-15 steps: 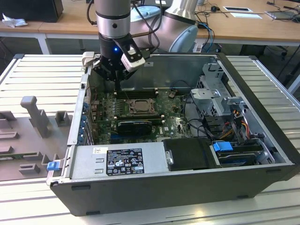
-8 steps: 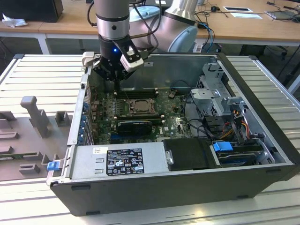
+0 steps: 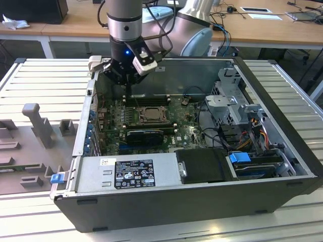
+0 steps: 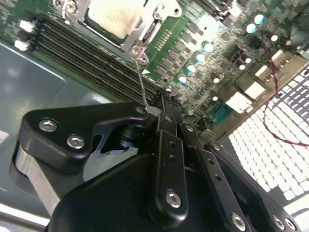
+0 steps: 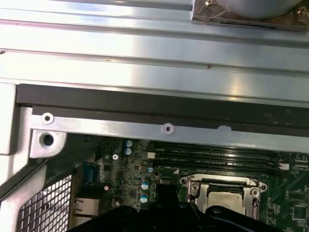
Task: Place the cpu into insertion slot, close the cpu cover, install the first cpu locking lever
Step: 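Close the cpu cover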
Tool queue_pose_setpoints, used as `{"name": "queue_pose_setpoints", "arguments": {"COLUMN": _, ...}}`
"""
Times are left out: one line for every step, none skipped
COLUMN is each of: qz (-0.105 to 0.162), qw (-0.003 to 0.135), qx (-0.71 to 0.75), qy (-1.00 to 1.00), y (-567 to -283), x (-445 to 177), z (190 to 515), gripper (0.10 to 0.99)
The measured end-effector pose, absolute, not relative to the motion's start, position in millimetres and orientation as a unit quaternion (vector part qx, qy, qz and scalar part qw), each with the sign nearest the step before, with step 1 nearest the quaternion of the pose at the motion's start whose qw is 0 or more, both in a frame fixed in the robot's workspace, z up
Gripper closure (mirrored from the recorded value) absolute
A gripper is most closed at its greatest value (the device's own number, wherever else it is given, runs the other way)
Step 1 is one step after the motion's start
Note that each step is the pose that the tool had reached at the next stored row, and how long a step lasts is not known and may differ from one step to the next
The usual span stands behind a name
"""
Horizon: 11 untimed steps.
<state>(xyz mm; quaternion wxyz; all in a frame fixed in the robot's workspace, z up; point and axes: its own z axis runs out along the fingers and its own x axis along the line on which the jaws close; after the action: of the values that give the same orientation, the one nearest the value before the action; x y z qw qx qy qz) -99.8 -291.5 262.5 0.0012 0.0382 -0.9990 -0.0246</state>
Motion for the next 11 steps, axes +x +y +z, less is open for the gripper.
{"name": "queue_pose_setpoints", "arguments": {"qz": -0.025, "qw": 0.001, "qx": 0.038, "qy": -0.999, "y": -291, "x": -98, "z": 262, "gripper": 0.98}}
{"name": "queue_pose_setpoints", "arguments": {"qz": -0.025, "qw": 0.001, "qx": 0.038, "qy": -0.999, "y": -291, "x": -95, "z": 262, "gripper": 0.98}}
{"name": "queue_pose_setpoints", "arguments": {"qz": -0.025, "qw": 0.001, "qx": 0.038, "qy": -0.999, "y": -291, "x": -94, "z": 262, "gripper": 0.98}}
{"name": "queue_pose_setpoints", "arguments": {"qz": -0.025, "qw": 0.001, "qx": 0.038, "qy": -0.999, "y": -291, "x": -94, "z": 262, "gripper": 0.98}}
{"name": "queue_pose_setpoints", "arguments": {"qz": -0.025, "qw": 0.001, "qx": 0.038, "qy": -0.999, "y": -291, "x": -93, "z": 262, "gripper": 0.98}}
{"name": "queue_pose_setpoints", "arguments": {"qz": -0.025, "qw": 0.001, "qx": 0.038, "qy": -0.999, "y": -291, "x": -92, "z": 262, "gripper": 0.98}}
{"name": "queue_pose_setpoints", "arguments": {"qz": -0.025, "qw": 0.001, "qx": 0.038, "qy": -0.999, "y": -291, "x": -91, "z": 262, "gripper": 0.98}}
{"name": "queue_pose_setpoints", "arguments": {"qz": -0.025, "qw": 0.001, "qx": 0.038, "qy": -0.999, "y": -291, "x": -90, "z": 262, "gripper": 0.98}}
{"name": "queue_pose_setpoints", "arguments": {"qz": -0.025, "qw": 0.001, "qx": 0.038, "qy": -0.999, "y": -291, "x": -87, "z": 262, "gripper": 0.98}}
{"name": "queue_pose_setpoints", "arguments": {"qz": -0.025, "qw": 0.001, "qx": 0.038, "qy": -0.999, "y": -291, "x": -85, "z": 262, "gripper": 0.98}}
{"name": "queue_pose_setpoints", "arguments": {"qz": -0.025, "qw": 0.001, "qx": 0.038, "qy": -0.999, "y": -291, "x": -85, "z": 262, "gripper": 0.98}}
